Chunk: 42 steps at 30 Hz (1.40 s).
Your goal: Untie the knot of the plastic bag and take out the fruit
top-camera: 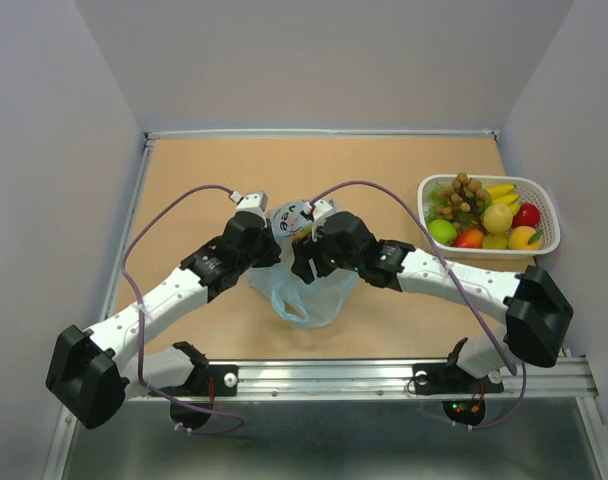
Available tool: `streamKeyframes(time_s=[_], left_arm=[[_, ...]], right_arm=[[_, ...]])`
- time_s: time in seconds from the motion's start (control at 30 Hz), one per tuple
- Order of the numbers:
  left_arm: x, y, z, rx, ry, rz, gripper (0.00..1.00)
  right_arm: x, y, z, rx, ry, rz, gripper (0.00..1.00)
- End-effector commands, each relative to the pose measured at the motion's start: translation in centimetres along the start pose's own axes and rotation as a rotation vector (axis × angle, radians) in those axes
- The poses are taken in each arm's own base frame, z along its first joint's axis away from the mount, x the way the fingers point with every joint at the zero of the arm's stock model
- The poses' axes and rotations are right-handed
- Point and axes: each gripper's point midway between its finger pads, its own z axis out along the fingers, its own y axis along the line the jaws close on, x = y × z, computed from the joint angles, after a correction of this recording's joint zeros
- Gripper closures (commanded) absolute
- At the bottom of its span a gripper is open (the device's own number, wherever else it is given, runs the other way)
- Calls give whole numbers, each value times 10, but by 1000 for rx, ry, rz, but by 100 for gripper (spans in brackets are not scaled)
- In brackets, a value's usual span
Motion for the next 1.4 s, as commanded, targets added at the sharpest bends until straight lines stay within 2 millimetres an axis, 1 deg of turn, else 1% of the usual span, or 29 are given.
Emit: streamKeyframes(time_s=[0.0, 0.07, 0.1, 0.13, 0.2, 0.23, 0.37, 0.4, 0.43, 0.47, 0.5, 0.53, 0.57, 0.67, 0.7, 0.73, 0.77, 0.8, 0.9, 0.97, 1.0, 1.07, 1.1, 1.13, 1.17, 1.2, 1.27, 1.3, 1.37], left_arm=[[-17, -7, -13, 19, -41, -3, 100], [-13, -1, -14, 1, -35, -5, 100], [-10, 0, -15, -1, -33, -8, 100], [-6, 3, -14, -6, -25, -16, 100], [-5, 1, -15, 6, -20, -21, 100], [-5, -1, -16, 16, -17, -24, 100], [-7, -16, -18, 80, 4, -22, 100], [-6, -17, -18, 87, 10, -19, 100], [-7, -20, -18, 96, 11, -18, 100], [-8, -20, -19, 96, 11, -19, 100], [-8, -20, -20, 96, 13, -19, 100], [-8, -20, -21, 94, 14, -19, 100], [-10, -21, -22, 96, 11, -19, 100], [-12, -20, -24, 87, 11, -20, 100], [-12, -19, -25, 84, 10, -20, 100], [-10, -17, -25, 72, 15, -21, 100], [-9, -16, -26, 68, 16, -22, 100], [-9, -14, -26, 64, 17, -21, 100], [-6, -11, -27, 53, 17, -27, 100], [-4, -10, -26, 49, 19, -29, 100], [-5, -10, -25, 48, 17, -33, 100], [-5, -10, -24, 44, 16, -34, 100], [-4, -9, -22, 38, 19, -33, 100], [-6, -8, -21, 34, 13, -35, 100], [-7, -6, -20, 21, 6, -35, 100], [-8, -5, -17, 11, 1, -32, 100], [-13, -1, -14, -15, -22, -30, 100], [-14, 3, -11, -26, -25, -27, 100], [-24, 6, -6, -38, -56, -23, 100]], right_arm=[[-5, -39, 24, 193, -116, 52, 32], [-5, -54, 32, 259, -135, 87, 34], [-3, -64, 41, 310, -142, 91, 35], [-4, -65, 45, 315, -149, 98, 36], [-5, -66, 55, 316, -167, 105, 36], [-7, -65, 63, 306, -196, 113, 36], [-13, -68, 80, 299, -284, 126, 34], [-14, -69, 84, 304, -302, 125, 33], [-17, -70, 92, 302, -319, 118, 33], [-15, -71, 98, 305, -317, 101, 32], [-20, -69, 103, 292, -338, 98, 32], [-19, -69, 108, 290, -338, 90, 32], [-14, -70, 119, 292, -326, 88, 32], [-12, -77, 129, 327, -334, 98, 33], [-6, -82, 136, 348, -323, 99, 34], [-10, -87, 136, 380, -339, 101, 37], [-10, -90, 137, 399, -341, 103, 39], [-9, -97, 137, 433, -349, 103, 45], [-10, -104, 137, 478, -363, 88, 54], [-11, -106, 137, 490, -366, 78, 56], [-12, -107, 138, 489, -369, 76, 65], [-11, -105, 137, 482, -364, 61, 79], [-11, -103, 137, 465, -360, 54, 85], [-12, -101, 136, 449, -356, 46, 94], [-12, -95, 129, 426, -352, 28, 97], [-12, -87, 128, 368, -340, 14, 99], [-10, -74, 119, 297, -324, -8, 99], [-11, -63, 109, 233, -315, -28, 99], [-8, -52, 96, 174, -285, -58, 99]])
